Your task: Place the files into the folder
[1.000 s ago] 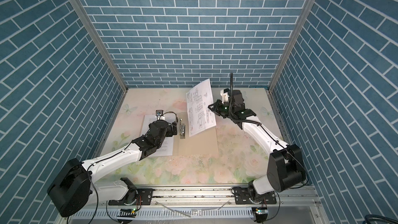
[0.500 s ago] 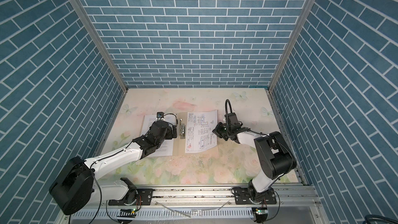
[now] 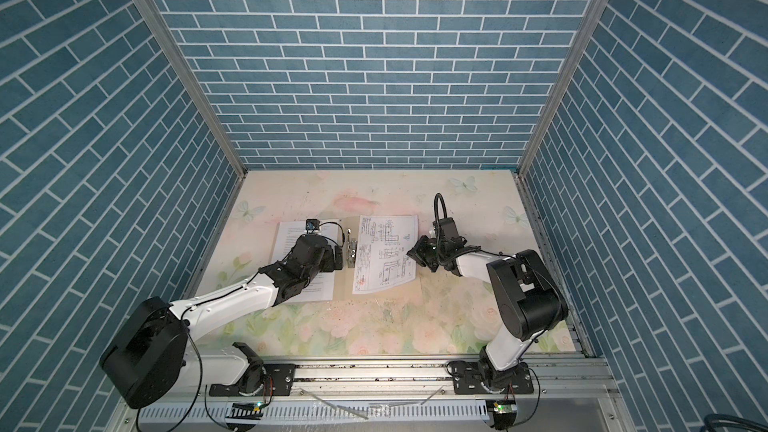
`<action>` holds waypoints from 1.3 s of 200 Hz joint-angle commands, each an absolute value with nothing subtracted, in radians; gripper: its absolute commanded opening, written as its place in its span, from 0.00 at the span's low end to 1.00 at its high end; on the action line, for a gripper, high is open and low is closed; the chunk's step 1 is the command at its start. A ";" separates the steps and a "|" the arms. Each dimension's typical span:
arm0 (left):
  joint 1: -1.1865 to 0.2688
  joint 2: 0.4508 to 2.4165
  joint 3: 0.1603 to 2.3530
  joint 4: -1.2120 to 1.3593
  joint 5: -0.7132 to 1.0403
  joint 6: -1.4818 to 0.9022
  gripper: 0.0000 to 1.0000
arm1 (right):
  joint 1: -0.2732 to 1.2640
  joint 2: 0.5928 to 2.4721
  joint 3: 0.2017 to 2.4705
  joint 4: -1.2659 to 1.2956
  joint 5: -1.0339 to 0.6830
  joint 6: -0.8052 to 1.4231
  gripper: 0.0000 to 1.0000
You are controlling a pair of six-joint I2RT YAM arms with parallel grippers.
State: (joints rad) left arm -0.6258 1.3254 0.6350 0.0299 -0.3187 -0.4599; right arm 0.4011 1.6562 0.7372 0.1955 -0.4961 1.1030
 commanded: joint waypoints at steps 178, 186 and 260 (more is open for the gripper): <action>-0.618 1.356 0.599 0.085 -0.275 -0.456 1.00 | 0.425 1.692 0.766 0.251 -0.564 1.051 0.00; -0.618 1.356 0.600 0.086 -0.275 -0.456 1.00 | 0.427 1.692 0.765 0.254 -0.559 1.055 0.00; -0.618 1.345 0.591 0.080 -0.274 -0.457 1.00 | 0.433 1.672 0.735 0.255 -0.538 1.065 0.00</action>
